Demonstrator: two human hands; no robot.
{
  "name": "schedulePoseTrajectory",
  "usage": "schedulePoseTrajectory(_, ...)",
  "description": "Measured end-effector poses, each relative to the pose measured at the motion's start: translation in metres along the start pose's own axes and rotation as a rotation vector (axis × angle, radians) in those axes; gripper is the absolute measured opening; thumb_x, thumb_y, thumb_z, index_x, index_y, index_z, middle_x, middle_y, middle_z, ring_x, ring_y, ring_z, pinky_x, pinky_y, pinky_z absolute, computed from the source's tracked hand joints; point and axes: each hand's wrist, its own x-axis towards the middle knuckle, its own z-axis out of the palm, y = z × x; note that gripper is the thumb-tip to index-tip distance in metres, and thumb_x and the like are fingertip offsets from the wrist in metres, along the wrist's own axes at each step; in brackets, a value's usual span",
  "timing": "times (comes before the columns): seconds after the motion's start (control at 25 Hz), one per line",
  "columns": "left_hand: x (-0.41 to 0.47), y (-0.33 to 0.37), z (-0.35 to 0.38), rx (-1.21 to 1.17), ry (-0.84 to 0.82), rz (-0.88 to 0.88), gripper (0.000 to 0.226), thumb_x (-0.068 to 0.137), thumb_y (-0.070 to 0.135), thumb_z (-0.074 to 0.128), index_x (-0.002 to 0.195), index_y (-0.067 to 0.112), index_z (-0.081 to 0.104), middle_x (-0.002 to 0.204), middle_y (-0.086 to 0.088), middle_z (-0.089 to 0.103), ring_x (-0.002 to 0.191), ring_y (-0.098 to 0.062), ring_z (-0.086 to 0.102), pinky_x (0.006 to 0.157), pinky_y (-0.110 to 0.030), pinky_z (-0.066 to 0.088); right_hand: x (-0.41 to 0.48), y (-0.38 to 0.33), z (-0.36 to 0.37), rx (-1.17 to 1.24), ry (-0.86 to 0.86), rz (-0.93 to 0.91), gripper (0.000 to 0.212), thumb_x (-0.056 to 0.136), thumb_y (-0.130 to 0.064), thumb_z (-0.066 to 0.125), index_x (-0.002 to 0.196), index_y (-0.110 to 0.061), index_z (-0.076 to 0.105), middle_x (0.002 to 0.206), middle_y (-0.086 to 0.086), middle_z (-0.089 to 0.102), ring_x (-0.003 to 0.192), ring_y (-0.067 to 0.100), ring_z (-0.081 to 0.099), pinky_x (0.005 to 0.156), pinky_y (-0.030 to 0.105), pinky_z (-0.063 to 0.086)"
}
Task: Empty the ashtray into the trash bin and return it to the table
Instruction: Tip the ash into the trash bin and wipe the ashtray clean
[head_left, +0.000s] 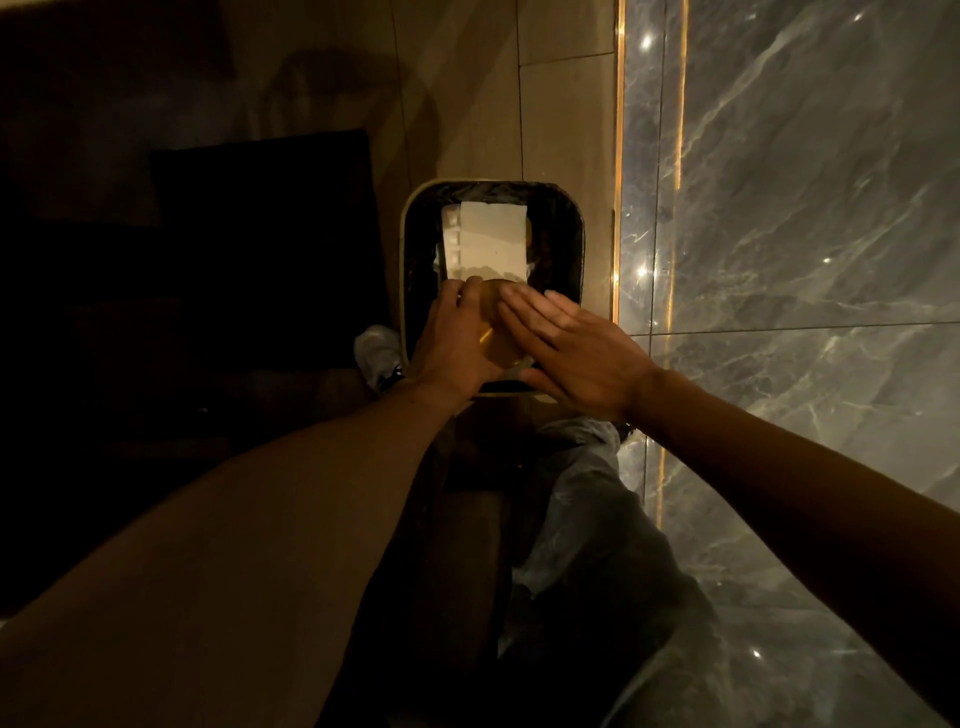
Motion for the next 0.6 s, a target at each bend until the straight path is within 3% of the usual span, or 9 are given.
schedulePoseTrajectory(0.12,-0.0015,-0.0011,-0.0004,0.024,-0.027,0.018,0.112,0.053,0.041,0.09,0.143,0.01,0.031,0.141,-0.009,0.035,0.128,-0.028,0.042,0.102,-0.042,0.044,0.001,-0.0027,-0.002,0.005,-0.009,-0.004,0.075,0.1,-0.055,0.007,0.149,-0.001,0.021,0.156,0.022,0.024,0.146,0.033,0.021,0.118,0.045,0.022)
schedulePoseTrajectory(0.6,-0.003,-0.007,0.0035,-0.02,-0.015,0.012,0.111,0.051,0.035,0.092,0.143,0.012,0.034,0.14,-0.011,0.037,0.126,-0.03,0.044,0.101,-0.043,0.045,0.0025,-0.0077,0.0019,0.069,0.034,0.031,0.072,0.1,-0.054,0.009,0.15,-0.002,0.019,0.157,0.02,0.022,0.146,0.029,0.014,0.118,0.044,0.021)
